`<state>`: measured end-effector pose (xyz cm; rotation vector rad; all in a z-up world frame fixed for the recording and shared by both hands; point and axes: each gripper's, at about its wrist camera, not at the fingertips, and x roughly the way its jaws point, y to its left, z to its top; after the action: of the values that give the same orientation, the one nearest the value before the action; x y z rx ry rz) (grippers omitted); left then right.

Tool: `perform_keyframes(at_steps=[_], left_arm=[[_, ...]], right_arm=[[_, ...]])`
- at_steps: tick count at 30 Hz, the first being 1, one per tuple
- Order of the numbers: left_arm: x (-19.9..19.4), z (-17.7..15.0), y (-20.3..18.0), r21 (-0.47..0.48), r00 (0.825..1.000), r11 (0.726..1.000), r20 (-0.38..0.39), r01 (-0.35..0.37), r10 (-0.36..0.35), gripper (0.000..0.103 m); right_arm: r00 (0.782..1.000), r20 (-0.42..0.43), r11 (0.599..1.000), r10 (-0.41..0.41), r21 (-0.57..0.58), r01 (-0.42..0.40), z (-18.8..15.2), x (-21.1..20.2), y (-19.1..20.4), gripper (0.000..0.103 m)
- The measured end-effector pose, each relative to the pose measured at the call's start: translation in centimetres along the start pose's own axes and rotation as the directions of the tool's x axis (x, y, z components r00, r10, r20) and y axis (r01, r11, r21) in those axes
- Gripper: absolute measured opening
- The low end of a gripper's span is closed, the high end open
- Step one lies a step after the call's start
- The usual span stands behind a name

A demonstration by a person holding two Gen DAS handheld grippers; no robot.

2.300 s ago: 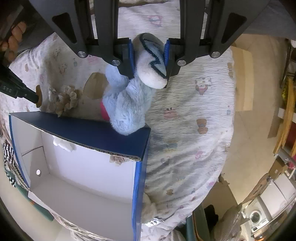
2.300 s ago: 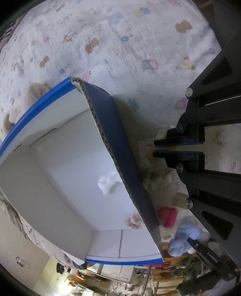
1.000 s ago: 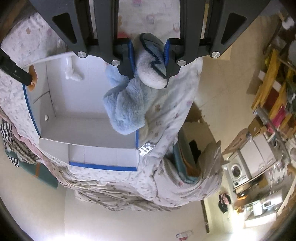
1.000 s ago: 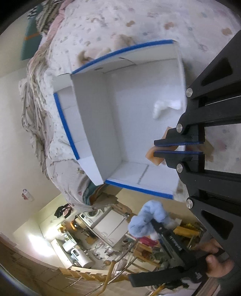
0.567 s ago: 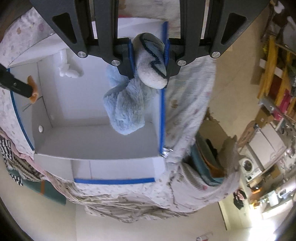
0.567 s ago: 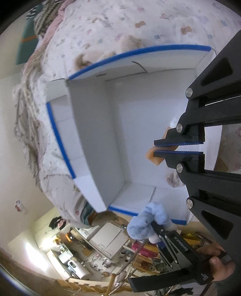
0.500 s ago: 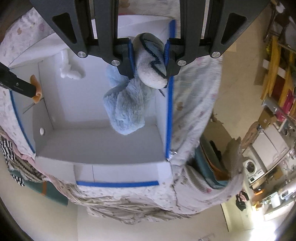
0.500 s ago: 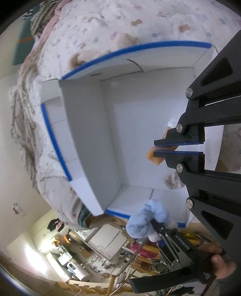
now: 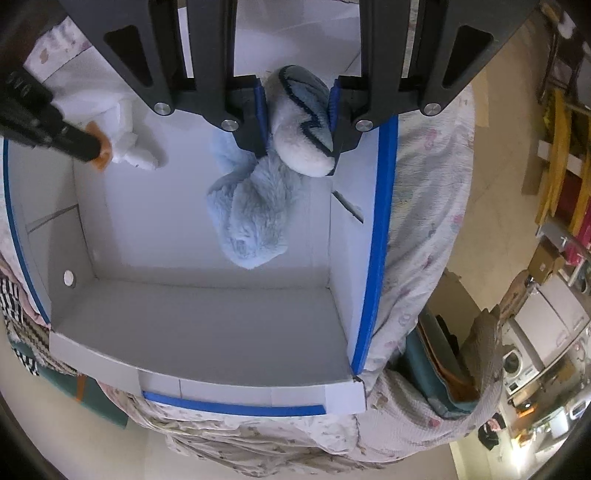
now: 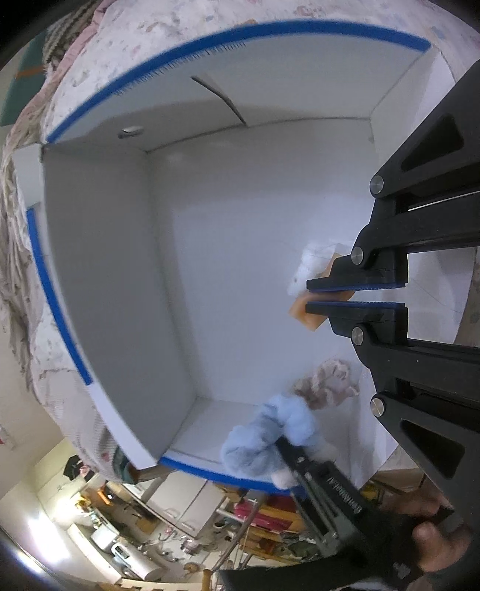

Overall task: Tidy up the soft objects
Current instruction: 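Carry the plush and orange tube into the box with both tools, then open both tools to release the plush and orange tube in the box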

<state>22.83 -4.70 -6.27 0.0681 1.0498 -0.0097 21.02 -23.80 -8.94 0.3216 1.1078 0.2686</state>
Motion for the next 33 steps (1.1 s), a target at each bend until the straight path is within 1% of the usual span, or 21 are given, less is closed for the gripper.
perform_keyframes(at_steps=[2, 10, 13, 18, 19, 20, 25, 27, 28, 29, 30, 31, 33], left_arm=[[-0.1, 0.0, -0.1, -0.005, 1.000, 1.000, -0.002, 0.005, -0.005, 0.024], [0.0, -0.4, -0.5, 0.018, 0.999, 0.999, -0.025, 0.032, -0.031, 0.026], [-0.1, -0.4, -0.5, 0.018, 1.000, 0.999, -0.016, 0.027, -0.026, 0.030], [-0.4, -0.5, -0.6, 0.023, 1.000, 1.000, -0.003, 0.019, -0.019, 0.033], [-0.4, -0.5, -0.6, 0.026, 1.000, 0.999, -0.002, 0.020, -0.020, 0.036], [-0.4, -0.5, -0.6, 0.027, 1.000, 0.999, -0.002, 0.019, -0.019, 0.042], [-1.2, -0.4, -1.1, 0.048, 0.999, 0.999, 0.039, 0.003, -0.005, 0.055], [-1.6, -0.3, -1.2, 0.057, 0.998, 0.998, 0.058, -0.011, 0.007, 0.055], [-1.6, -0.2, -1.3, 0.057, 0.998, 0.998, 0.062, -0.017, 0.013, 0.056], [-1.8, -0.1, -1.2, 0.056, 0.998, 0.998, 0.064, -0.019, 0.015, 0.057], [-1.9, -0.1, -1.2, 0.053, 0.998, 0.998, 0.066, -0.015, 0.012, 0.057], [-2.0, 0.0, -1.1, 0.049, 0.997, 0.999, 0.070, -0.013, 0.010, 0.058], [-2.2, 0.0, -0.9, 0.040, 0.997, 0.999, 0.076, -0.016, 0.013, 0.061]], right_arm=[[1.000, -0.006, 1.000, -0.015, -0.010, 0.015, -0.1, 0.3, 0.1, 0.007], [1.000, -0.024, 1.000, -0.014, -0.003, 0.013, 0.0, 0.9, 0.0, 0.007], [1.000, -0.024, 1.000, -0.021, -0.005, 0.021, 0.1, 0.8, 0.2, 0.007], [0.999, -0.016, 1.000, -0.028, -0.013, 0.028, 0.2, 0.7, 0.1, 0.007], [1.000, -0.016, 1.000, -0.027, -0.011, 0.027, 0.2, 0.7, 0.1, 0.007], [0.999, -0.014, 1.000, -0.028, -0.009, 0.028, 0.3, 0.7, 0.2, 0.007], [1.000, -0.003, 0.999, -0.031, -0.011, 0.031, 0.3, 0.6, 0.3, 0.009], [0.999, 0.006, 0.999, -0.037, -0.008, 0.037, 0.4, 0.5, 0.2, 0.016], [0.999, 0.014, 0.999, -0.043, -0.002, 0.043, 0.4, 0.4, 0.1, 0.028], [0.999, 0.023, 0.999, -0.047, 0.006, 0.047, 0.5, 0.2, 0.0, 0.049], [0.998, 0.035, 0.999, -0.049, 0.014, 0.048, 0.5, 0.0, -0.1, 0.063], [0.997, 0.058, 0.998, -0.052, 0.027, 0.051, 0.6, -0.4, -0.2, 0.079], [0.994, 0.092, 0.998, -0.056, 0.037, 0.053, 0.8, -1.0, -0.4, 0.080]])
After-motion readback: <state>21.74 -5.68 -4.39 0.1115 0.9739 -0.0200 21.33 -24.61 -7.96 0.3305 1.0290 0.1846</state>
